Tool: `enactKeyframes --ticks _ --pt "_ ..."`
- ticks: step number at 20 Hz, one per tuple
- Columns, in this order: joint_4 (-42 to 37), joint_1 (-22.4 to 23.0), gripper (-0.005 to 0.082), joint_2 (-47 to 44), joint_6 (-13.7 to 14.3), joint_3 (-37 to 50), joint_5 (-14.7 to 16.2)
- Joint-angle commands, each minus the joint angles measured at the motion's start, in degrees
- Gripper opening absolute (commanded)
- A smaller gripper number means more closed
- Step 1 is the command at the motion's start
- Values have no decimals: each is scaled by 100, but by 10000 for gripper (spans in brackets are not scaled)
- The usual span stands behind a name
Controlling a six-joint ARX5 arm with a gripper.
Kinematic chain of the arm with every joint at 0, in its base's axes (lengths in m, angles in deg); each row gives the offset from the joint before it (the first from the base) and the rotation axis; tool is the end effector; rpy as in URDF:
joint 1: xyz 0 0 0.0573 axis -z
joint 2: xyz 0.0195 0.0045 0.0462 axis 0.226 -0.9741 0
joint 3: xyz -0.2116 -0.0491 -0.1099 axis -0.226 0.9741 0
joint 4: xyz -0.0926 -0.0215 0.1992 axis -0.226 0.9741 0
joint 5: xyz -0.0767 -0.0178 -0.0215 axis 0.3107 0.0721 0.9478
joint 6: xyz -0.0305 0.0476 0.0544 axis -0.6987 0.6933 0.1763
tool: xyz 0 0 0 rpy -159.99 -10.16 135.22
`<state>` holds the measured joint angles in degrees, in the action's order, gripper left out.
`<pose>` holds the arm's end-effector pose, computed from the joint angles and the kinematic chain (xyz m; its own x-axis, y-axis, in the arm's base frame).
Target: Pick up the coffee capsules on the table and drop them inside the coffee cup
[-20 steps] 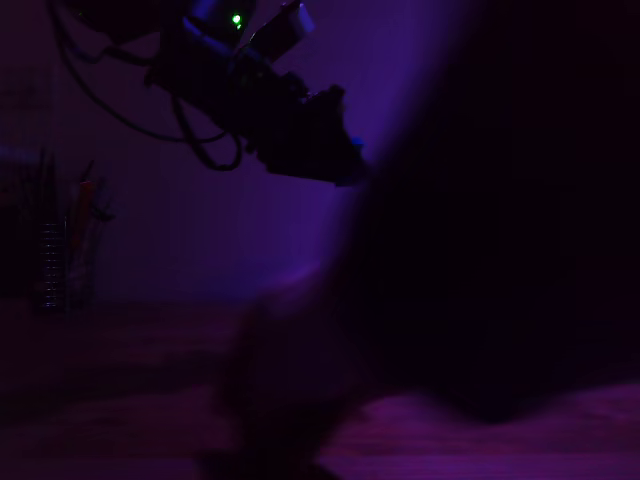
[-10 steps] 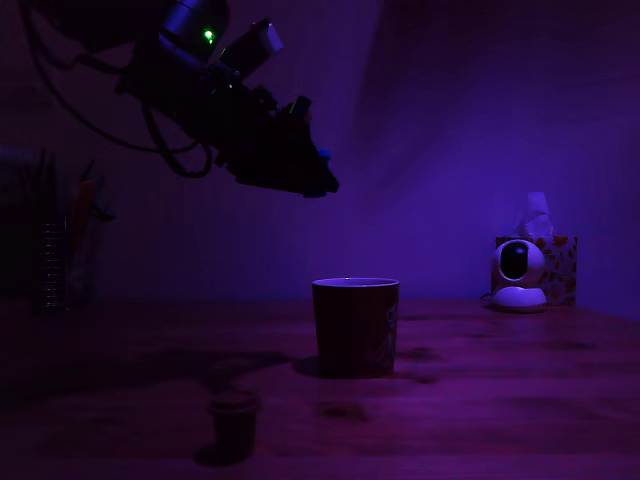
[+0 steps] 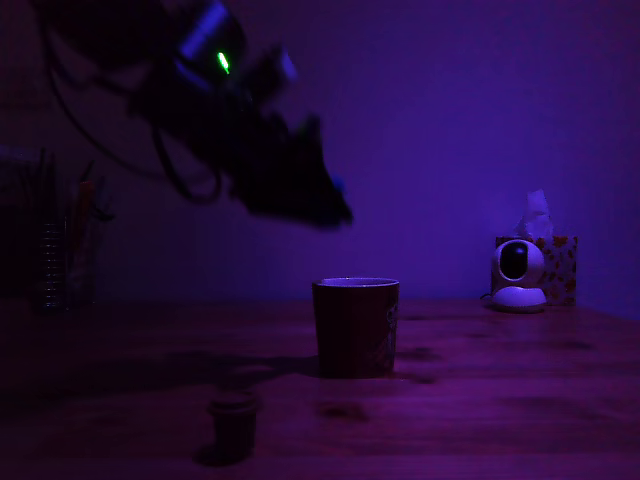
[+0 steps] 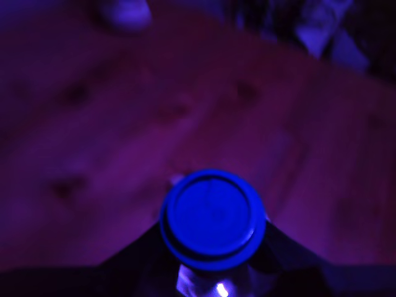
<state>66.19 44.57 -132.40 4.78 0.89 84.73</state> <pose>0.3193 -0.2313 0.1941 0.3432 -0.7663 -0.5432 0.8518 0.4976 -0.1638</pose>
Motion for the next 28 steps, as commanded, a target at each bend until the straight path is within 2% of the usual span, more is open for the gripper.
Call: enactKeyframes --ticks 1,7,12,15,24,28 --pt "-24 101 145 -138 -26 -13 -39" --pt "188 251 145 -358 -17 -15 -511" --pt "339 341 145 -551 -22 -212 -673" --pt "361 391 145 -586 -17 -317 -883" --pt "474 413 147 -586 -13 -334 -931" --pt "466 492 226 -586 -7 -334 -1209"
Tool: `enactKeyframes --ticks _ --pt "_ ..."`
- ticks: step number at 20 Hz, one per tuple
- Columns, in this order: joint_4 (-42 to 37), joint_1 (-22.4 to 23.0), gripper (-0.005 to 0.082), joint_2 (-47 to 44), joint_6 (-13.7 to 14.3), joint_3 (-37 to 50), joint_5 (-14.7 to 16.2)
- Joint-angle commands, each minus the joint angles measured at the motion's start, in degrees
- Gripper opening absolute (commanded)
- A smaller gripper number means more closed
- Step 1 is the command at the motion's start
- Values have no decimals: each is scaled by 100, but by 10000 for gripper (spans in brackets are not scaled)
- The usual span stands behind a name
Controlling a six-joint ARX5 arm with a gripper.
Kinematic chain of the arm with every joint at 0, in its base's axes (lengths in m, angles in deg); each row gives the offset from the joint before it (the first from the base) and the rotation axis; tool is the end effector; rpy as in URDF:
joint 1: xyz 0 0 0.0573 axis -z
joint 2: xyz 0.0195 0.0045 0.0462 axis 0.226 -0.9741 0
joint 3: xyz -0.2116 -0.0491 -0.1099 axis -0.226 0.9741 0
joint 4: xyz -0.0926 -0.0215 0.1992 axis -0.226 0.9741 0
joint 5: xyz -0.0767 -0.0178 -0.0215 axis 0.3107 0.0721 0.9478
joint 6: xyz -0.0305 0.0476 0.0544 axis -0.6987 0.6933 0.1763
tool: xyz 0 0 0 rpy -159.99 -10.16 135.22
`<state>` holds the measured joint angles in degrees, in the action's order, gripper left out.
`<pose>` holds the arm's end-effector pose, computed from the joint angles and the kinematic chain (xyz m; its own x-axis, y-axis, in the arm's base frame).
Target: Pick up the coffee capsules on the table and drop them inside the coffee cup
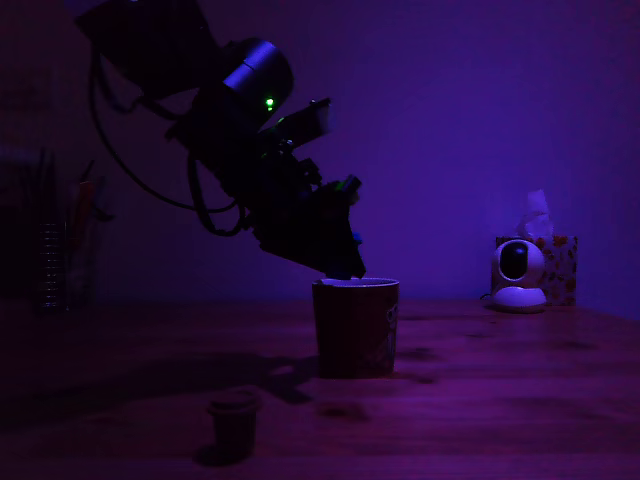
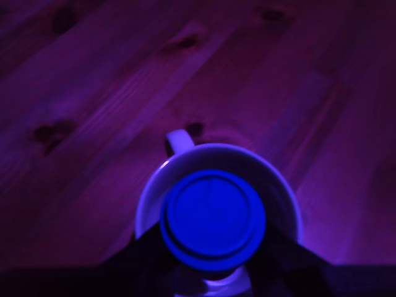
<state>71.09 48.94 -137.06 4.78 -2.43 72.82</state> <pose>0.3176 -0.2520 0.1694 0.3909 -0.6307 -0.6704 0.8064 0.5859 -0.0811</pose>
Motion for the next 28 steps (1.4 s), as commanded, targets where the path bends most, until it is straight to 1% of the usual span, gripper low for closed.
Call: enactKeyframes --ticks 1,2,3,4,5,6,10,12,13,17,19,20,21,24,25,27,28 --pt "-20 76 255 -120 -9 -2 -42" --pt "-17 101 332 -120 22 -2 -39" --pt "-15 136 430 -120 140 -4 -39" --pt "7 164 517 -120 168 -9 -42" --pt "66 184 560 -120 201 -15 -39" --pt "142 212 559 -120 297 -20 -42" --pt "428 216 558 -118 334 -103 -39" --pt "586 216 553 -70 345 -251 -37" --pt "603 216 551 -61 413 -343 -39" --pt "745 216 544 35 481 -741 -42" --pt "951 216 482 42 496 -933 -39" --pt "1110 216 425 44 540 -1003 -39" --pt "1318 214 342 52 540 -1069 -39" --pt "1875 210 -4 131 573 -1182 -37" --pt "1952 210 -19 160 575 -1182 -28" --pt "2033 212 -19 267 590 -1182 -11" --pt "2026 210 -19 337 590 -1182 52"
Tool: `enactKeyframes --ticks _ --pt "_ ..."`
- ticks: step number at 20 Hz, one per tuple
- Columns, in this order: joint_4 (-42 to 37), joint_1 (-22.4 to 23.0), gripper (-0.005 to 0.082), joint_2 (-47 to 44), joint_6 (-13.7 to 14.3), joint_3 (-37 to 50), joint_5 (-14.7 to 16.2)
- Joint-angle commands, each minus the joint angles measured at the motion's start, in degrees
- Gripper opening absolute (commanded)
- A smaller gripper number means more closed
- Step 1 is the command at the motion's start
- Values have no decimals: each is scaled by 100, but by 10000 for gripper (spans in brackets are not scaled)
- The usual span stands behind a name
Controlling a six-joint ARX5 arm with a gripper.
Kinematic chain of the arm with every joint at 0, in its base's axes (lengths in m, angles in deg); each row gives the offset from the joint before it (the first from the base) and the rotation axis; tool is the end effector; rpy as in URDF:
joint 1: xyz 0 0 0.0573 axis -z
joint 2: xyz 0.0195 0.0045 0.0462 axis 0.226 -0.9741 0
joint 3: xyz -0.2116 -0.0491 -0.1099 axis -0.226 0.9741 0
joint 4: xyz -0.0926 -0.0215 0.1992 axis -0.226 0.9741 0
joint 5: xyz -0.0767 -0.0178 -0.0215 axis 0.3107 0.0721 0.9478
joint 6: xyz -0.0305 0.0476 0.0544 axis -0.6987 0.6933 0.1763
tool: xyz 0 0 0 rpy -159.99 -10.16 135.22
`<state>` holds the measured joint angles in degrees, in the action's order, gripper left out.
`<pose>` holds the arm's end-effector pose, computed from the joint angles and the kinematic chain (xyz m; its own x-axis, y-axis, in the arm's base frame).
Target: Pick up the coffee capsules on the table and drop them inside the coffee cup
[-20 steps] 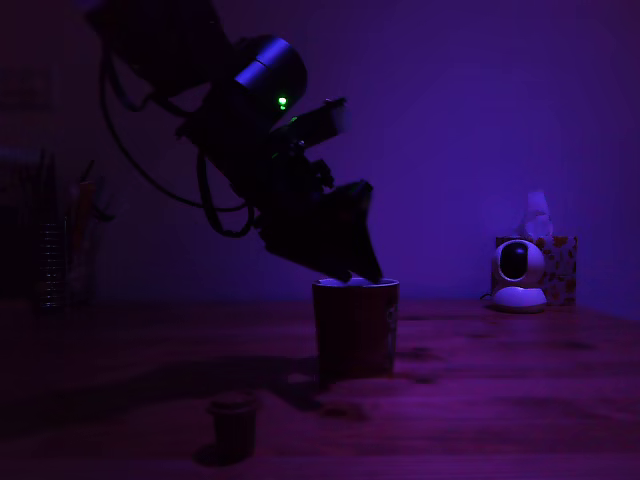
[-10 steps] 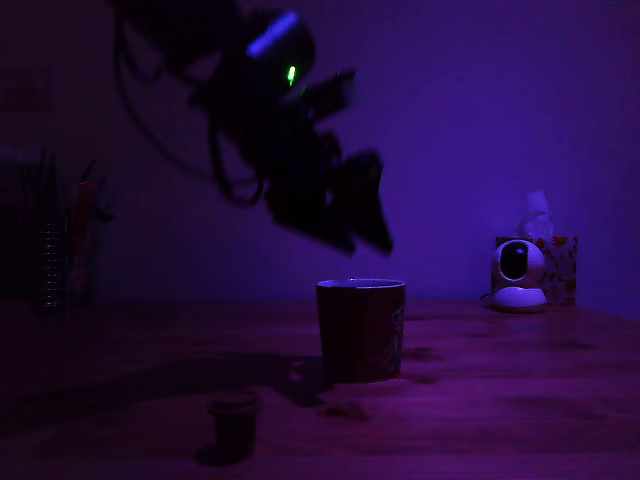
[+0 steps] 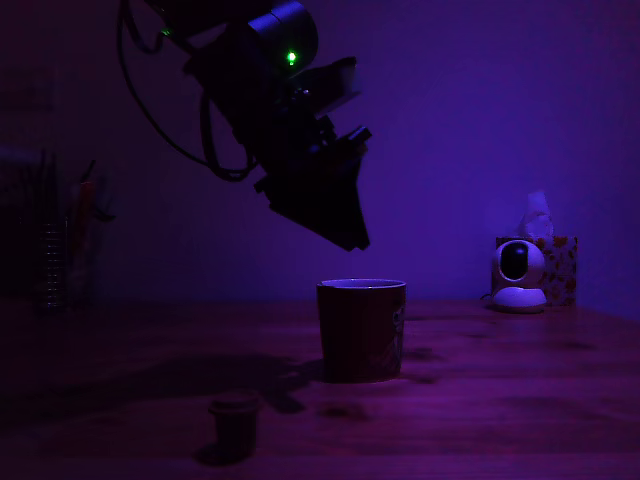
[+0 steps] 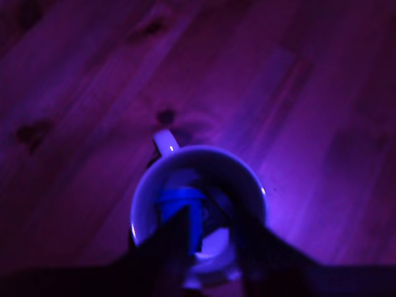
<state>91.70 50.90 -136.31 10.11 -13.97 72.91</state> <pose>0.3037 -0.2589 0.2042 0.2856 -0.5808 -0.7623 0.8579 0.5095 -0.0667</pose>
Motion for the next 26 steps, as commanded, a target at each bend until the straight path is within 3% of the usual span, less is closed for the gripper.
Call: enactKeyframes --ticks 1,6,14,18,26 --pt "-48 13 -19 334 55 -28 136" --pt "-59 -140 -19 785 52 -22 758" --pt "-699 -195 -19 1401 55 516 861" --pt "-1246 -247 -19 1908 48 1215 901" --pt "-2149 -691 -19 2955 46 3014 1456"
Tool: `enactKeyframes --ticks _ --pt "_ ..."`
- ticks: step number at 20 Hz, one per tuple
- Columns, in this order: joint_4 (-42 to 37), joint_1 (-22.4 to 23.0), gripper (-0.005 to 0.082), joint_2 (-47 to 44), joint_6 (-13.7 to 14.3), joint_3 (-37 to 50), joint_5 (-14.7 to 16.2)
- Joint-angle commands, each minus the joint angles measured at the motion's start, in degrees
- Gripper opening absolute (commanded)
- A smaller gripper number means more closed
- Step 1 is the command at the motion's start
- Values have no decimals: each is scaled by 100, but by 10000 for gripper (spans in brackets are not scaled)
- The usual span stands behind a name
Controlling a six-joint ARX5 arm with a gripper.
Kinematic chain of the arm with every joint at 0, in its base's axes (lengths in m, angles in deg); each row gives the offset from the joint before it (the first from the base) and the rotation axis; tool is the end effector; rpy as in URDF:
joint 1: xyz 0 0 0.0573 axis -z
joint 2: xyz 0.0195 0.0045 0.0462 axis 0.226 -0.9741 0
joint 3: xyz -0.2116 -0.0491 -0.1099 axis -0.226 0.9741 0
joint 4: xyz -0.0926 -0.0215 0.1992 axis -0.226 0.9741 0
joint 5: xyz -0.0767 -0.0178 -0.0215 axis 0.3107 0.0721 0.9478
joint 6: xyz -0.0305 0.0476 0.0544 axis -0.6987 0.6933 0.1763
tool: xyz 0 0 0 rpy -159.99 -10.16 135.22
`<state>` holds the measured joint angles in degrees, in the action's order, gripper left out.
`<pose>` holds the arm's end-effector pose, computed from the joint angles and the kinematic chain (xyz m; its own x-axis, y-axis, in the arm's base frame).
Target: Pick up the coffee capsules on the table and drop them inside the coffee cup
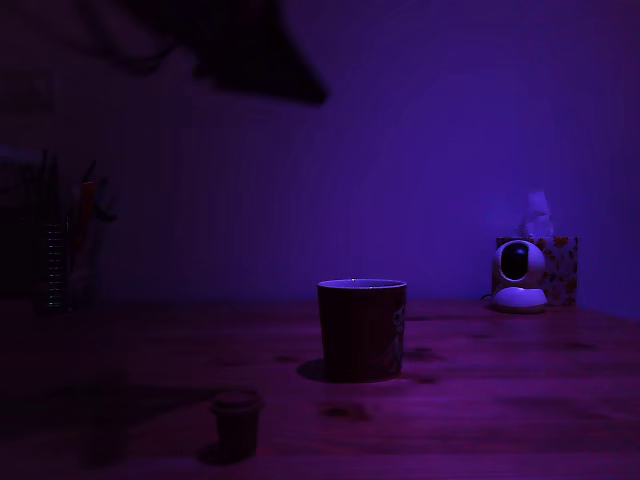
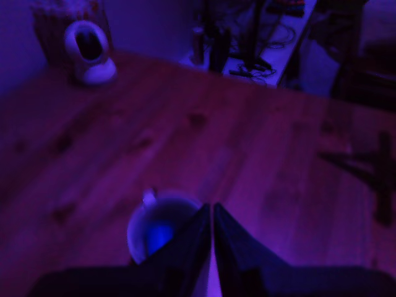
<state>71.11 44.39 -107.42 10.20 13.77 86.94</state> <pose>0.2438 -0.1864 0.2587 0.3676 -0.8179 -0.4426 0.9039 0.4262 -0.0368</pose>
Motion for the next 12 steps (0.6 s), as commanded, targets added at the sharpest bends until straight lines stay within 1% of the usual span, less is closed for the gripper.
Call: enactKeyframes --ticks 1,7,10,12 --pt "-177 -96 -19 157 37 442 131" --pt "-503 -251 -19 426 -13 1386 297" --pt "-553 -251 -19 555 -13 1764 289" --pt "-678 -275 -19 697 -114 2063 243"
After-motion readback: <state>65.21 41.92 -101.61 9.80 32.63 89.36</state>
